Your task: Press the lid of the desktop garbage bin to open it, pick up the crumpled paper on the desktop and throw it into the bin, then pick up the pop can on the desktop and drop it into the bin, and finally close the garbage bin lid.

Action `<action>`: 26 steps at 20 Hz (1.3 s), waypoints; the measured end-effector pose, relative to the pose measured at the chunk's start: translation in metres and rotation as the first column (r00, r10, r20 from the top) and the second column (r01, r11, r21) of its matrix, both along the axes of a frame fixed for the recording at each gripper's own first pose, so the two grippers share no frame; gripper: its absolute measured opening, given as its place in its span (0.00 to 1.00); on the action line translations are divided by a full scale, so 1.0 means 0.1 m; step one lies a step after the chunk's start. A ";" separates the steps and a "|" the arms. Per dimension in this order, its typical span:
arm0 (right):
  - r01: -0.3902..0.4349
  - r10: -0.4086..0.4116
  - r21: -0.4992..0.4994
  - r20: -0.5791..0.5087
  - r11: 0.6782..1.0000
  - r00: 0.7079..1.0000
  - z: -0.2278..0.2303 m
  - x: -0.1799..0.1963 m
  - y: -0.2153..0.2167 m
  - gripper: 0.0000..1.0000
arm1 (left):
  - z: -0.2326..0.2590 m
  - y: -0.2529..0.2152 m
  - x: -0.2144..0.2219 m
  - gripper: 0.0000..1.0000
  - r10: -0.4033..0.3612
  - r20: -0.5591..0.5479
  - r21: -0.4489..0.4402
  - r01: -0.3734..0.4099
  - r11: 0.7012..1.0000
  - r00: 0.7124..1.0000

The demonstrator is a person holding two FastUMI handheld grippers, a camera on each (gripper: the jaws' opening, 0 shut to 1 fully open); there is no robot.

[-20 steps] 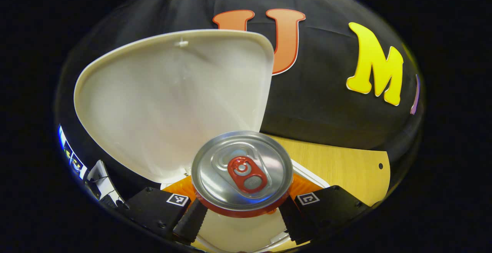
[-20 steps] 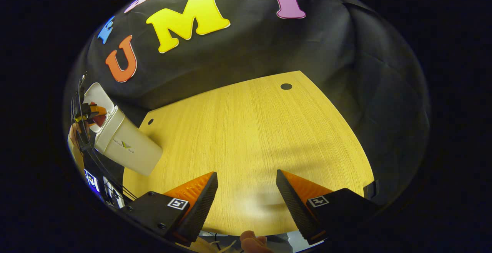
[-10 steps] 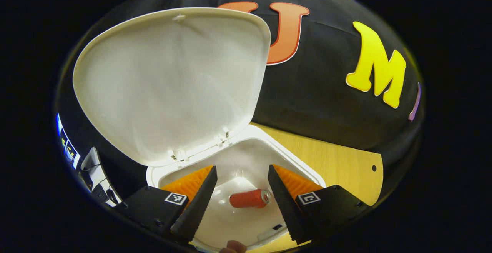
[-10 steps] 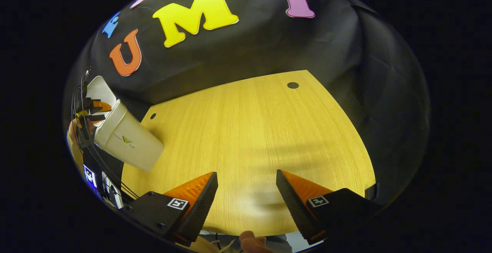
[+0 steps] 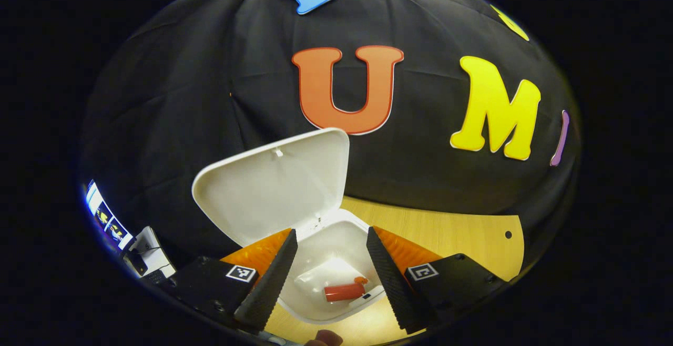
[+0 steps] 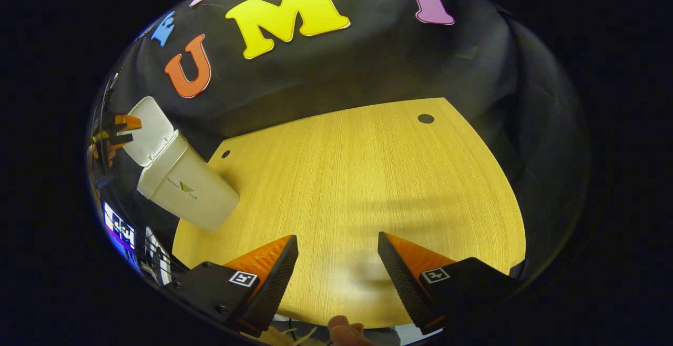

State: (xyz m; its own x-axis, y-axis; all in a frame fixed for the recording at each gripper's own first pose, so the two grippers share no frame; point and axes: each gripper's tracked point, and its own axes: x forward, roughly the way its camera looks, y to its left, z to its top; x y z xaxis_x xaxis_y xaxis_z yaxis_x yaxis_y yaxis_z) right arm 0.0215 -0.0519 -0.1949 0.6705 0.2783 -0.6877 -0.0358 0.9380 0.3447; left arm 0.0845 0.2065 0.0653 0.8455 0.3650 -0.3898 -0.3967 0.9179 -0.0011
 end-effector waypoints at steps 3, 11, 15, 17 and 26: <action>0.003 -0.003 0.009 0.007 1.000 1.000 -0.01 0.02 -0.02 0.96 | 0.47 0.05 0.03 0.88 0.030 0.068 0.015 -0.031 0.999 0.997; 0.019 -0.020 0.016 0.023 1.000 1.000 0.01 0.08 -0.03 0.96 | 0.95 0.81 0.28 0.88 0.192 0.134 0.005 -0.194 0.981 0.972; 0.032 -0.032 0.012 0.020 0.999 0.999 0.00 0.07 -0.05 0.96 | 0.82 1.14 0.50 0.89 0.261 0.102 -0.044 -0.258 0.965 0.960; 0.040 -0.040 0.009 0.020 0.999 0.999 -0.01 0.06 -0.07 0.96 | 0.75 1.19 0.63 0.89 0.276 0.102 -0.049 -0.272 0.961 0.956; 0.006 -0.006 -0.006 0.022 1.000 1.000 -0.05 0.02 -0.01 0.96 | 0.41 1.10 0.77 0.92 0.313 0.064 -0.159 -0.300 0.941 0.948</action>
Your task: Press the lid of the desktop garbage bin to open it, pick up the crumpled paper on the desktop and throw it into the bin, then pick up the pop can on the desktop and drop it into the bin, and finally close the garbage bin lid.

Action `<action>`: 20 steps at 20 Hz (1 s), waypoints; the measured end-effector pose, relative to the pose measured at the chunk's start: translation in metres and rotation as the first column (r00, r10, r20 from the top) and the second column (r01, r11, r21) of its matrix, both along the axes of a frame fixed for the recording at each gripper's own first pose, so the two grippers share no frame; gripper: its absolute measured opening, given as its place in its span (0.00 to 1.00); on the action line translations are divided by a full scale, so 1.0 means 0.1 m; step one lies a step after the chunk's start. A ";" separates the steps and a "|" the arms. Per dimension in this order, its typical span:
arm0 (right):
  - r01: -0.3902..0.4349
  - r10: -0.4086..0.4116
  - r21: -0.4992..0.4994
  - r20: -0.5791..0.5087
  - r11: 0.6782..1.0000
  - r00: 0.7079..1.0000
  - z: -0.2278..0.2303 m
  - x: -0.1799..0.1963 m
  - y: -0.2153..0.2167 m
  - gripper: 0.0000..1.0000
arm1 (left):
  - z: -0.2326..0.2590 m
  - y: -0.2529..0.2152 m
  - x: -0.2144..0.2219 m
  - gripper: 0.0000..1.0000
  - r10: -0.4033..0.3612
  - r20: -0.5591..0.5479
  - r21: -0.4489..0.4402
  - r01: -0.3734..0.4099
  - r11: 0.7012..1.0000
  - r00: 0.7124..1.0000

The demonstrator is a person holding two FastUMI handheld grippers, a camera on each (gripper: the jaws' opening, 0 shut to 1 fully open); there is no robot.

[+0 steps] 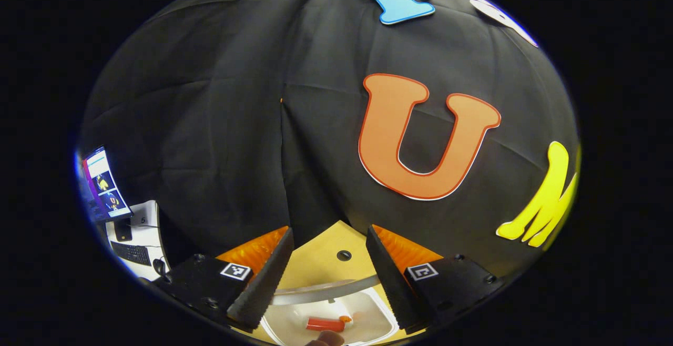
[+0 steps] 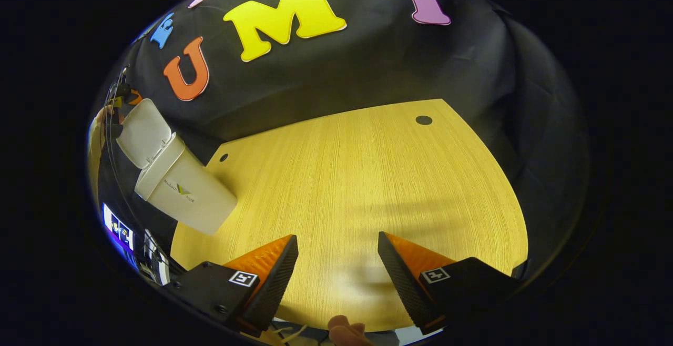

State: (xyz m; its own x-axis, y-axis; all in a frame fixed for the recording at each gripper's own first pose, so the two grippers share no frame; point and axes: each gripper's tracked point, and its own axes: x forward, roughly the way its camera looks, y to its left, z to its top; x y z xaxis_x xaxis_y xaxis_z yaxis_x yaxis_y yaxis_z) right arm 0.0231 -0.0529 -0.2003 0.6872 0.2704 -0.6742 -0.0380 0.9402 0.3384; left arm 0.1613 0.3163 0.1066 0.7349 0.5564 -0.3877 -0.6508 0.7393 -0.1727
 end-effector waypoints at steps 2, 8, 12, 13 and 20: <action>-0.005 0.005 0.003 -0.008 1.000 1.000 -0.03 0.01 0.03 0.96 | -0.03 -0.10 -0.01 0.93 0.000 -0.003 0.010 0.000 1.000 1.000; -0.066 0.066 0.012 0.007 0.998 0.998 0.01 0.00 0.18 0.96 | -0.45 -0.53 -0.18 0.93 -0.010 -0.030 -0.033 0.009 0.999 1.000; -0.136 0.136 0.007 0.013 0.991 0.991 -0.06 -0.02 0.30 0.96 | -0.78 -0.85 -0.24 0.93 -0.028 -0.057 -0.004 0.028 1.000 0.998; -0.153 0.153 0.007 0.013 0.988 0.988 -0.08 -0.02 0.34 0.96 | -0.87 -0.92 -0.25 0.93 -0.030 -0.067 -0.007 0.030 1.000 0.997; -0.220 0.220 0.031 0.002 0.975 0.976 -0.25 -0.05 0.43 0.96 | -1.31 -1.19 -0.38 0.94 -0.040 -0.134 0.031 0.045 0.998 0.990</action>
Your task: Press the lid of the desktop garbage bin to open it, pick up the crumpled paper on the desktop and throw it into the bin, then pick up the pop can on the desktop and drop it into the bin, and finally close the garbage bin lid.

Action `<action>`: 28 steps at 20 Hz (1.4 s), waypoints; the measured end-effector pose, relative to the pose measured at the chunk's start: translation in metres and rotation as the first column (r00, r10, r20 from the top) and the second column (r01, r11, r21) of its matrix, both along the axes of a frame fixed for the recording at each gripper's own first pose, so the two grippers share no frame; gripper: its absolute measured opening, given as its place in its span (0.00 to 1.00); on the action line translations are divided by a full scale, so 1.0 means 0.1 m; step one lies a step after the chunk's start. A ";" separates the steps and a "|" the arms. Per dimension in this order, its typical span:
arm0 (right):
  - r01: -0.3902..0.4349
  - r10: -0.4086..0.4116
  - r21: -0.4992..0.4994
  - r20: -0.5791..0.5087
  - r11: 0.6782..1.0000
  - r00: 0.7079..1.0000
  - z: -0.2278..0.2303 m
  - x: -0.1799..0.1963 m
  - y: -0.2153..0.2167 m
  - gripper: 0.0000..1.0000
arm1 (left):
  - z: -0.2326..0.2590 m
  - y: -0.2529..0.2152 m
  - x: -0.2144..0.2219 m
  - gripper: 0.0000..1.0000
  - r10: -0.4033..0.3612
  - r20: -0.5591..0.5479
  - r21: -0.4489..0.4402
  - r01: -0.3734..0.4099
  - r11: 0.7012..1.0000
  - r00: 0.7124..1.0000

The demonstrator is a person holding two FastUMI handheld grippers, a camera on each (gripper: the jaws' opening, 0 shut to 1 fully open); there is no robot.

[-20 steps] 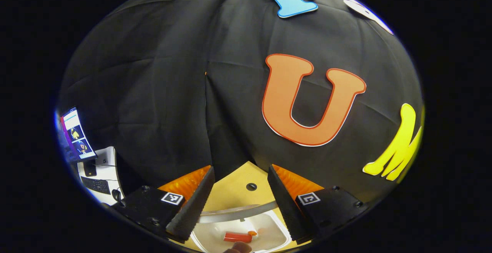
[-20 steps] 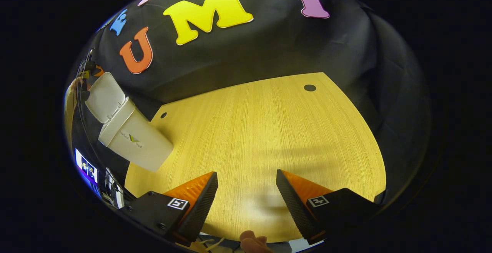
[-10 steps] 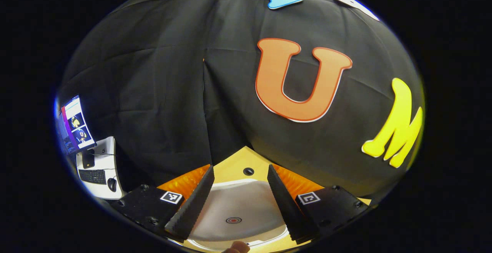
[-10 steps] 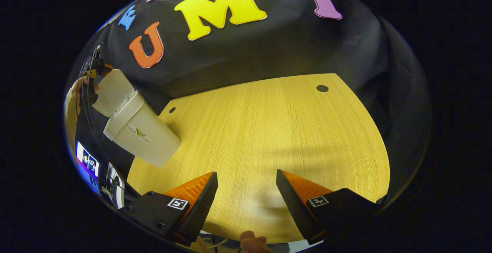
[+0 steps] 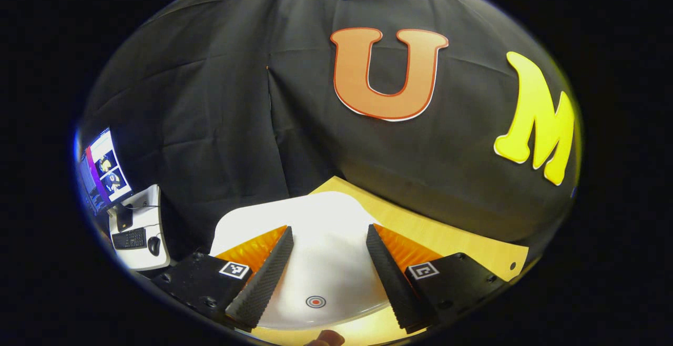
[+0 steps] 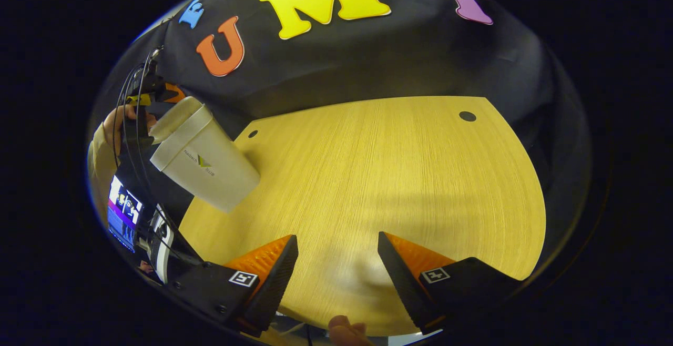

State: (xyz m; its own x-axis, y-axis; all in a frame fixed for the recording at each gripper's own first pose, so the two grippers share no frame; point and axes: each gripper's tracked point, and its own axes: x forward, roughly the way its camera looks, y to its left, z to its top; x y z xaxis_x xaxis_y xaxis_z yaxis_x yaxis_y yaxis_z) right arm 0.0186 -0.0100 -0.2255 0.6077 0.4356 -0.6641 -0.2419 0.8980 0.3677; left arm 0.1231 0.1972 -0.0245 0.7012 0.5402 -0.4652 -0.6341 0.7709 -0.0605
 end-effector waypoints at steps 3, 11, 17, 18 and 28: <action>-0.006 0.006 0.014 -0.011 1.000 1.000 -0.03 -0.01 -0.02 0.96 | -0.09 -0.03 -0.03 0.94 0.002 -0.011 0.016 -0.002 1.000 1.000; 0.007 -0.005 0.057 -0.043 0.998 0.999 -0.11 0.00 -0.06 0.96 | -0.22 -0.09 -0.06 0.94 -0.005 0.067 0.073 0.000 0.997 0.998; -0.026 0.027 0.028 -0.032 0.999 0.999 -0.14 -0.07 -0.03 0.96 | -0.20 -0.06 -0.07 0.94 -0.019 0.217 0.206 -0.027 0.978 0.976; -0.027 0.028 0.028 -0.027 0.999 0.999 -0.11 -0.08 -0.02 0.96 | -0.20 -0.05 -0.09 0.95 -0.022 0.224 0.218 -0.028 0.976 0.974; -0.014 0.012 0.031 0.048 0.999 0.999 0.25 -0.09 0.08 0.96 | -0.11 -0.06 -0.09 0.93 -0.067 0.246 0.310 -0.013 0.951 0.967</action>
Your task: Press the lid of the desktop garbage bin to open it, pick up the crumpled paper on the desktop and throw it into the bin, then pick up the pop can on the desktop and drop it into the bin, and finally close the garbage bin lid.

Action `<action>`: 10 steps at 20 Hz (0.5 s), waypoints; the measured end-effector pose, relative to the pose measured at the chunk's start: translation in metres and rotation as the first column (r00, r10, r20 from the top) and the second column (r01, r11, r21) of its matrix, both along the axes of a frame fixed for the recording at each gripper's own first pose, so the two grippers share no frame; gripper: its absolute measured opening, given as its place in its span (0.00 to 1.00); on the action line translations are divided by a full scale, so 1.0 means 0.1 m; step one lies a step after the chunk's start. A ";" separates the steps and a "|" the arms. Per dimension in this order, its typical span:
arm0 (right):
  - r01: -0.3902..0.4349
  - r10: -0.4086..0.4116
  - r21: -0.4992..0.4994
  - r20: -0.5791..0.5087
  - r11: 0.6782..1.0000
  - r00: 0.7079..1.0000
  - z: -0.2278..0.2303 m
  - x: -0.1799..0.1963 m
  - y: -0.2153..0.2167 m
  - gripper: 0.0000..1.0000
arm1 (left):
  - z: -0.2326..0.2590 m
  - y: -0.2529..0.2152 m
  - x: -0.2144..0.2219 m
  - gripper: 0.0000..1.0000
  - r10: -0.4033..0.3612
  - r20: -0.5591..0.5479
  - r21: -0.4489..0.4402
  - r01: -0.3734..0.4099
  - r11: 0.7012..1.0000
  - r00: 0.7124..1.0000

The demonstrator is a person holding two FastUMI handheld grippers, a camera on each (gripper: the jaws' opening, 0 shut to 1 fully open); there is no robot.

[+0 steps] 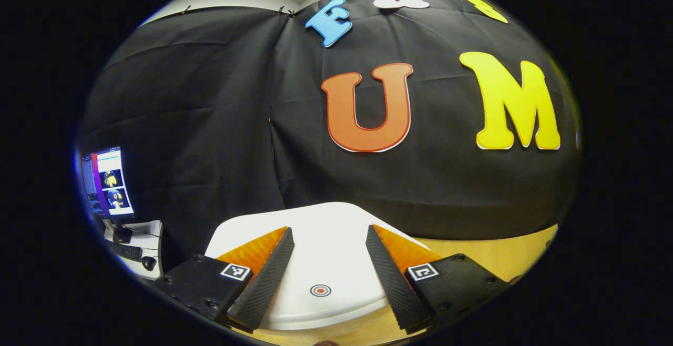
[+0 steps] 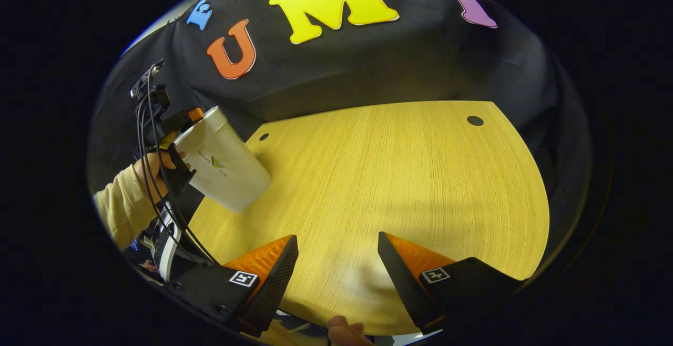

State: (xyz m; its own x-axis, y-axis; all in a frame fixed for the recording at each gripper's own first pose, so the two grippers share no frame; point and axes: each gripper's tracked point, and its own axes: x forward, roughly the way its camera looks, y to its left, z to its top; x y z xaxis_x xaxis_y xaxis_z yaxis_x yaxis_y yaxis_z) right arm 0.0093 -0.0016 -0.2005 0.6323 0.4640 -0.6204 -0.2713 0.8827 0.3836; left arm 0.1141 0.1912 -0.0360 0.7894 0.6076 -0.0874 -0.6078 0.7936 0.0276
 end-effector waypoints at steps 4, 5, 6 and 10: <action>0.002 -0.003 0.015 0.044 1.000 0.999 0.27 0.08 0.07 0.96 | 0.23 -0.20 -0.02 0.93 -0.094 0.043 -0.048 0.096 0.994 0.995; 0.011 -0.012 0.015 0.063 1.000 0.998 0.37 0.14 0.09 0.96 | 0.32 -0.24 -0.06 0.93 -0.119 0.045 -0.036 0.120 0.992 0.992; 0.018 -0.019 0.015 0.074 1.000 0.997 0.44 0.18 0.10 0.96 | 0.37 -0.29 -0.07 0.94 -0.145 0.047 -0.035 0.147 0.989 0.988; 0.065 -0.067 0.019 0.149 0.998 0.986 0.81 0.34 0.17 0.96 | 0.47 -0.51 -0.39 0.94 -0.222 0.042 -0.051 0.224 0.973 0.974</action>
State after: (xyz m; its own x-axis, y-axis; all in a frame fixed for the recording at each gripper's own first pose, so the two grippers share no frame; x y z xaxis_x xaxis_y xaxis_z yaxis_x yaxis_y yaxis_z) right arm 0.0428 0.0153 -0.1196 0.7472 0.4258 -0.5103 -0.2679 0.8956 0.3551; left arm 0.0748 0.1397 0.0113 0.9077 0.4109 -0.0854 -0.4151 0.9090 -0.0383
